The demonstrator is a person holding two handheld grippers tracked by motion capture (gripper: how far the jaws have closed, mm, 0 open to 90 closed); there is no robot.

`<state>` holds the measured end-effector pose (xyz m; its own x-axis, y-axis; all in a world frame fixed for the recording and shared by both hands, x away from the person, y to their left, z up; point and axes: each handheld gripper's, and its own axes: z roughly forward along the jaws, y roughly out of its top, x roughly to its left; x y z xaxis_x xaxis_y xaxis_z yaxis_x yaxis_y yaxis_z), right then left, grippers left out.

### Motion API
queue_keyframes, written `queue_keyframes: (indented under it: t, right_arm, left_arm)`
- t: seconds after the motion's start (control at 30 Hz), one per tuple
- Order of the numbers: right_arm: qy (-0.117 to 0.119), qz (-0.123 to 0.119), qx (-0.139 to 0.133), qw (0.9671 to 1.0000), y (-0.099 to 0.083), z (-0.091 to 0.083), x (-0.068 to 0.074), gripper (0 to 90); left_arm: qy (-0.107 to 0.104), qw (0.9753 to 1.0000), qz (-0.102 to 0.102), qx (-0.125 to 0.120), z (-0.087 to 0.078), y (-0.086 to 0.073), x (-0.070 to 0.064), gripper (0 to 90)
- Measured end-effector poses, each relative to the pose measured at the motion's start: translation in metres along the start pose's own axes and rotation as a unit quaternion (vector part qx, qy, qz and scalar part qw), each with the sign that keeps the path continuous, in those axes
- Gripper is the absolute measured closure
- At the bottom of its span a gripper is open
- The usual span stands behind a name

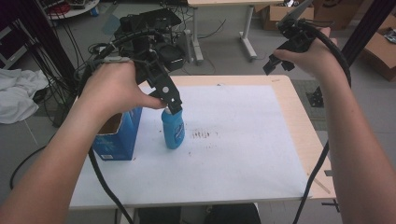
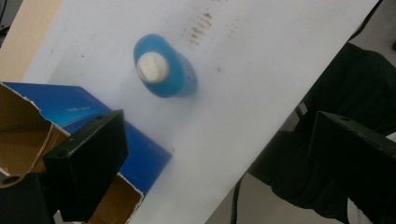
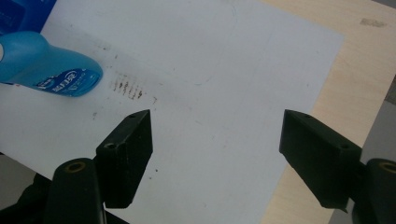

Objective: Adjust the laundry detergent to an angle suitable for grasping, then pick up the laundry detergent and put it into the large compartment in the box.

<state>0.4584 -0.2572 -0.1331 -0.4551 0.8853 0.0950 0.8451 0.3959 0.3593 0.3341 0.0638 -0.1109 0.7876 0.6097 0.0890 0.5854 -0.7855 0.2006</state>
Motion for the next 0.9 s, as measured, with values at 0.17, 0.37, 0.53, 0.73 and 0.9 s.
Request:
queue_keyframes:
  t: [0.17, 0.37, 0.53, 0.73, 0.9]
  right_arm:
    - [0.002, -0.003, 0.002, 1.0, -0.002, 0.001, 0.002, 25.9]
    - [0.001, -0.003, 0.0, 1.0, -0.003, 0.001, 0.001, 26.0]
    - [-0.001, -0.004, 0.002, 1.0, -0.004, 0.002, 0.0, 26.0]
    - [0.001, -0.002, 0.0, 1.0, -0.005, 0.002, -0.002, 25.9]
    - [0.0, -0.004, 0.002, 1.0, -0.004, 0.004, -0.002, 25.8]
  left_arm:
    - [-0.002, 1.0, -0.002, -0.001, 0.001, -0.001, -0.001, 5.6]
    - [-0.001, 1.0, -0.009, -0.004, -0.001, -0.002, 0.001, 5.6]
    - [-0.003, 0.9999, -0.011, -0.005, 0.0, -0.002, 0.003, 5.6]
    - [-0.008, 0.9996, -0.027, -0.004, 0.005, 0.001, 0.008, 5.6]
    - [-0.007, 0.9988, -0.048, 0.004, 0.012, 0.004, 0.014, 5.6]
